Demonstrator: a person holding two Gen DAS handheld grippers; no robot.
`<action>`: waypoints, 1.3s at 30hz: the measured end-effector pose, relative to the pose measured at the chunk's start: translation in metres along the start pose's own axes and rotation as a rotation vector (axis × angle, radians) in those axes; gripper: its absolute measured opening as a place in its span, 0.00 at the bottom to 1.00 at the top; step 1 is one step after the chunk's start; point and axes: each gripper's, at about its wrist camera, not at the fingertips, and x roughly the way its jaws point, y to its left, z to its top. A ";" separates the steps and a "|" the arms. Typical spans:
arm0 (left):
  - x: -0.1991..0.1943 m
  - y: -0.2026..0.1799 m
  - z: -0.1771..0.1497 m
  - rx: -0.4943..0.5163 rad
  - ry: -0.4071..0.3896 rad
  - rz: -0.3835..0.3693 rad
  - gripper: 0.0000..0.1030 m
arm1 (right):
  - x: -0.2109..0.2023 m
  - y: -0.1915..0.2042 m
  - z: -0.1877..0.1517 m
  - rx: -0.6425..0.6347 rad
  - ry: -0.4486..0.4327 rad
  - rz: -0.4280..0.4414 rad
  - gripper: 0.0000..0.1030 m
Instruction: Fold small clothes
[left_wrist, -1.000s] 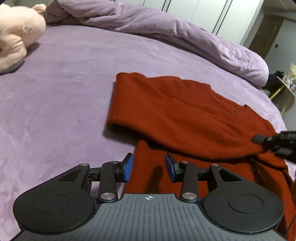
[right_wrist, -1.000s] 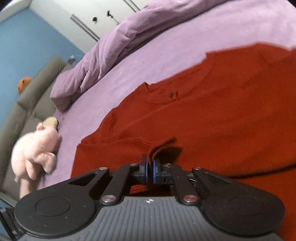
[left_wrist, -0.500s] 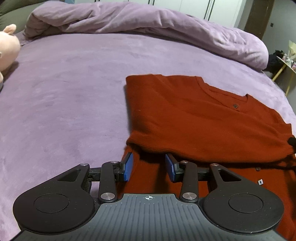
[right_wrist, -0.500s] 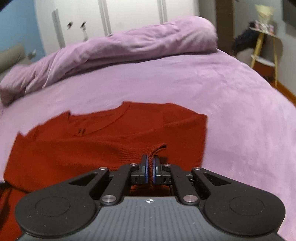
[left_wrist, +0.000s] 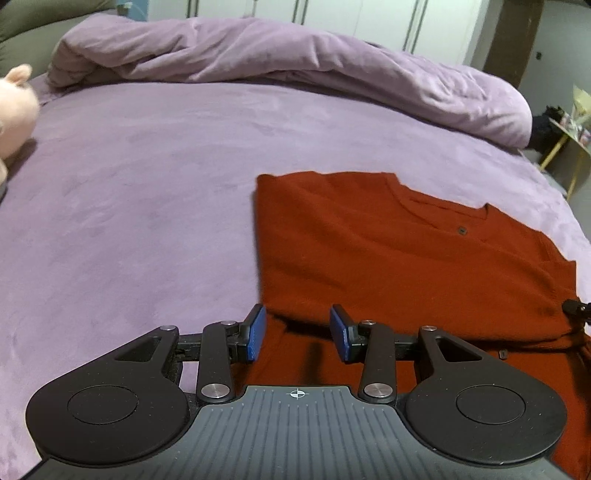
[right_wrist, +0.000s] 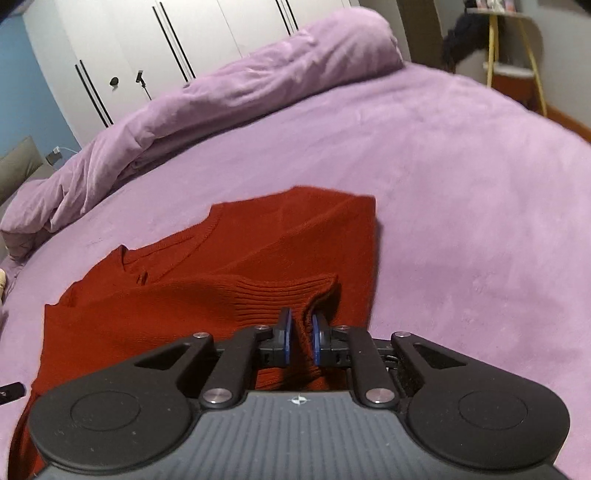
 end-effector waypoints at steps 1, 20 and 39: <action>0.003 -0.006 0.002 0.015 0.003 -0.004 0.41 | 0.000 0.006 0.001 -0.061 -0.009 -0.034 0.05; 0.045 -0.045 0.011 0.071 0.076 0.011 0.50 | 0.043 0.069 -0.024 -0.404 -0.063 -0.155 0.00; 0.042 -0.051 0.010 0.146 0.104 0.062 0.60 | 0.012 0.062 -0.038 -0.488 -0.045 -0.163 0.00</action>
